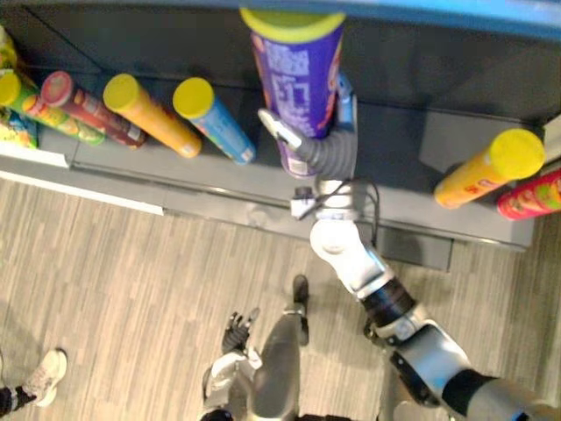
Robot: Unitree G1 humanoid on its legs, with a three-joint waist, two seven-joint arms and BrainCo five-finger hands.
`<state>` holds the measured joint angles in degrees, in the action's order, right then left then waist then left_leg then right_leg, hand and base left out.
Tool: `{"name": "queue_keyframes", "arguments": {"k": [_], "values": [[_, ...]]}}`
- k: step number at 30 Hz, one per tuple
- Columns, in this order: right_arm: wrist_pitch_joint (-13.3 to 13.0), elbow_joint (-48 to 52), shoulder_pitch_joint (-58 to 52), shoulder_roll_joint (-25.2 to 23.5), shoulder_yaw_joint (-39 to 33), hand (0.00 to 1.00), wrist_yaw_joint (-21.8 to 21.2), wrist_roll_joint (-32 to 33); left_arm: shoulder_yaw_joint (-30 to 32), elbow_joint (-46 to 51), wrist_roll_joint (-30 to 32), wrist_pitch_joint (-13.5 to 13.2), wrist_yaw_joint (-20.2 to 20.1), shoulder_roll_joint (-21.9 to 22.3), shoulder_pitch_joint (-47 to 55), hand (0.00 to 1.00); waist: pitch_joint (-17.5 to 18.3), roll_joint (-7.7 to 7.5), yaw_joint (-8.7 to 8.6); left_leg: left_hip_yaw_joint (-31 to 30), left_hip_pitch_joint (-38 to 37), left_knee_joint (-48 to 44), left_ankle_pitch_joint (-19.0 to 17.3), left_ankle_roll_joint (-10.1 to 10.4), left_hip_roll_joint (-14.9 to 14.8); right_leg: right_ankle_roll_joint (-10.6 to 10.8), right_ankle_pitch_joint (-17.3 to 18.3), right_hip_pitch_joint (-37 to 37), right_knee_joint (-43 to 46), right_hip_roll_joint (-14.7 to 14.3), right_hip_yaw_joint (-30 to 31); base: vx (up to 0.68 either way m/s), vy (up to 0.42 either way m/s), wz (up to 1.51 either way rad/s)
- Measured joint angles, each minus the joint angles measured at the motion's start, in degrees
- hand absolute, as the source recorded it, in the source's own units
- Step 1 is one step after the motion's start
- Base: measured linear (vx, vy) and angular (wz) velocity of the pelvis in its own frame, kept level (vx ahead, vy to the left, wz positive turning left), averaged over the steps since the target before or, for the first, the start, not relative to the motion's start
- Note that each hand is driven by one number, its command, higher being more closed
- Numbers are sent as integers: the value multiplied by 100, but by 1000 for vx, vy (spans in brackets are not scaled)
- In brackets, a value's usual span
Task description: Put the gum and the chips on the shelf.
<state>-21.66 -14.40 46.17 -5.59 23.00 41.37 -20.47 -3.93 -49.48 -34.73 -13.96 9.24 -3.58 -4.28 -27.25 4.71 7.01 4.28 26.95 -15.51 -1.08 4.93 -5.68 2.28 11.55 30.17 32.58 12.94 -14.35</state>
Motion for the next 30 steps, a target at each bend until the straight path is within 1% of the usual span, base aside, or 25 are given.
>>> {"name": "queue_keyframes", "arguments": {"k": [4,5,7,9,12,14,17,18,20,22,24,30], "values": [[89,0,29,1,0,100,311,-221,61,170,-9,-85,9,91,-7,0,-14,33,52,5,208,-128,-13,5,9,0,2,181,87,38,-2,-1,-4,1],[158,-1,70,1,-2,100,412,-263,67,219,-15,-128,10,126,-20,0,-14,35,90,2,299,-199,-22,9,9,-5,6,268,140,50,-1,-4,-15,4],[278,-12,192,11,-13,100,549,-442,80,273,-22,-208,27,178,-51,0,-14,43,105,-17,470,-299,-55,-23,17,-17,23,410,216,76,-15,-16,-16,9],[317,-26,317,19,-36,100,687,-512,95,345,-26,-213,65,233,-126,0,-32,74,101,-35,611,-407,-63,-30,15,-21,41,496,290,106,-60,-15,-16,13],[491,-198,539,22,-176,100,1033,-846,95,425,-47,-218,74,313,-193,0,-31,99,121,-45,836,-592,-79,-29,18,-19,70,673,419,149,-70,-21,-7,8],[678,-246,647,31,-307,100,1304,-937,85,479,-48,-222,117,353,-277,0,-30,103,129,-53,1043,-697,-84,-32,10,-21,70,853,483,157,-69,-13,-5,2],[846,-333,656,56,-469,100,1544,-1117,86,503,-51,-229,177,367,-305,0,-35,119,141,-46,1161,-770,-91,-38,-5,-22,70,964,501,160,-62,-1,-5,-1],[941,-397,685,107,-509,100,1701,-1164,85,552,-64,-233,188,370,-307,0,-36,123,146,-37,1253,-806,-98,-40,-13,-24,70,1059,527,155,-45,-2,-16,-4],[1010,-436,692,213,-528,100,1769,-1250,82,635,-68,-239,198,390,-311,0,-40,141,171,-33,1381,-885,-116,-34,-37,-25,69,1178,565,137,-25,4,-21,-6],[1078,-447,692,309,-585,100,1836,-1325,40,665,-107,-249,212,393,-348,0,-42,147,242,-15,1462,-911,-124,-26,-65,-27,68,1274,578,108,0,20,-28,-8],[1170,-453,698,350,-719,100,1982,-1331,-20,704,-116,-314,236,419,-356,0,-71,207,313,-31,1513,-993,-168,-12,-101,-47,82,1291,611,78,-9,37,-35,-3],[1173,-455,868,574,-820,100,2208,-1335,-31,809,-117,-426,299,491,-370,0,-74,265,413,-24,1783,-1168,-197,-23,-111,-61,91,1562,755,82,44,30,-18,-2]]}}
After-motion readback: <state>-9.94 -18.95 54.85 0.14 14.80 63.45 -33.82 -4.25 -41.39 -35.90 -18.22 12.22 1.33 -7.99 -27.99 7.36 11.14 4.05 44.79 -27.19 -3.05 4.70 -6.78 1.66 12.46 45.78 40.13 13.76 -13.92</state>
